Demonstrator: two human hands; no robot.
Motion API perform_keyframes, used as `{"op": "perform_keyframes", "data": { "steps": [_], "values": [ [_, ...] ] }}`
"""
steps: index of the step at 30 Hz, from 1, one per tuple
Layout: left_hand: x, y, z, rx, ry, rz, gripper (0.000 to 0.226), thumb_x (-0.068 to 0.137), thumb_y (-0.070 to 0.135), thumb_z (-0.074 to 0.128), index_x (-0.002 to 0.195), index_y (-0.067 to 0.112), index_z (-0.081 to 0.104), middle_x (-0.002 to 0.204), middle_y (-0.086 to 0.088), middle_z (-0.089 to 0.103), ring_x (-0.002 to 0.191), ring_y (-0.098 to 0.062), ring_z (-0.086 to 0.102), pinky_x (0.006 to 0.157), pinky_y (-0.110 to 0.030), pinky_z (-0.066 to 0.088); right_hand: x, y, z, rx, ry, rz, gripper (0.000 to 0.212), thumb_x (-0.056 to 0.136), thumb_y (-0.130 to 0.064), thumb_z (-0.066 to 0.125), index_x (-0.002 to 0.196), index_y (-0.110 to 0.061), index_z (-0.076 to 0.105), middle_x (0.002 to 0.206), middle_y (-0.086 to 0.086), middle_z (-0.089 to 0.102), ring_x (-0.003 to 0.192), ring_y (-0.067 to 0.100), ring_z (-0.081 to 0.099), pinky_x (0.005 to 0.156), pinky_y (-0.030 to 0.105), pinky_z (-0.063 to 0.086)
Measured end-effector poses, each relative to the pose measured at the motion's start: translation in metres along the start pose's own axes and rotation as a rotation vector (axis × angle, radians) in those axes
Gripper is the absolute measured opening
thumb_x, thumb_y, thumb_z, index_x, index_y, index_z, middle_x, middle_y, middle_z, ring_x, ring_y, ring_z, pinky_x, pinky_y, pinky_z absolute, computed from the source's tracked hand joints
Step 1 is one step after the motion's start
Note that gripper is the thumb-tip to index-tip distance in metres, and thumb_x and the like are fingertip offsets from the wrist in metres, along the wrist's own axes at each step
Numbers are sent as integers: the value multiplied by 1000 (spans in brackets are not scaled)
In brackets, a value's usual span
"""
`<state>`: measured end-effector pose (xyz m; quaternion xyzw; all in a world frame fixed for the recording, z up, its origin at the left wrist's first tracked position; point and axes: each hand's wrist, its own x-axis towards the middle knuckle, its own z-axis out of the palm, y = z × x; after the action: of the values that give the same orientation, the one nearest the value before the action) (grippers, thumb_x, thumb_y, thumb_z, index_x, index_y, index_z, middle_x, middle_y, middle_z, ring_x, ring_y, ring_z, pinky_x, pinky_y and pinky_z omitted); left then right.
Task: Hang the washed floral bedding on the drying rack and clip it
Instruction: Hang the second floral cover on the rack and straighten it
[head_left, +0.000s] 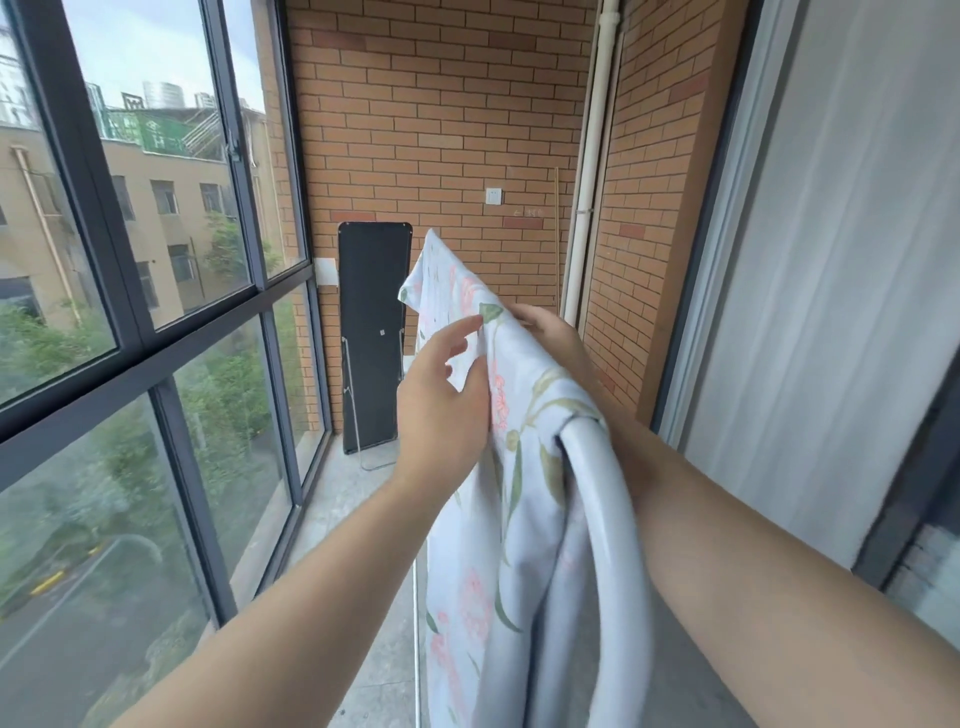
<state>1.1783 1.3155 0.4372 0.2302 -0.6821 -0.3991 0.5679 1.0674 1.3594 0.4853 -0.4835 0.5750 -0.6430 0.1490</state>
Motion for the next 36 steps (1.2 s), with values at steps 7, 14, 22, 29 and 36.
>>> {"op": "perform_keyframes", "data": {
  "steps": [7,14,22,29,36],
  "values": [
    [-49,48,-15,-36,-38,-47,33,97,22,65,128,34,66,120,19,69,113,-1,64,100,-38,53,-57,-21,-13,73,-67,-66,29,93,-29,58,119,-21,67,113,-5,68,110,19,64,100,38,50],
    [-116,95,-38,-9,-65,15,31,101,21,58,130,28,67,113,14,73,89,-1,68,85,-17,49,-121,-31,-34,-71,-31,-211,19,98,-27,59,116,-29,64,110,-15,71,106,4,66,94,39,54],
    [-140,96,-42,409,-32,211,47,87,19,70,130,37,64,105,22,71,94,-1,67,82,-32,58,-176,-28,-51,-335,37,-423,23,93,-45,59,104,-25,60,99,-13,62,88,8,61,74,38,56],
    [-132,91,-35,762,-150,235,46,81,22,50,126,33,44,96,11,59,78,-22,59,55,-36,50,-177,-40,-43,-753,185,-384,26,96,-39,50,76,-22,49,77,-9,57,70,21,55,54,31,37],
    [-120,95,-41,830,-122,106,40,94,47,40,129,28,41,78,3,61,72,-29,58,55,-33,44,-187,-47,-35,-951,173,-357,30,91,-26,28,90,-14,55,80,6,65,70,32,58,54,33,38]
  ]
}}
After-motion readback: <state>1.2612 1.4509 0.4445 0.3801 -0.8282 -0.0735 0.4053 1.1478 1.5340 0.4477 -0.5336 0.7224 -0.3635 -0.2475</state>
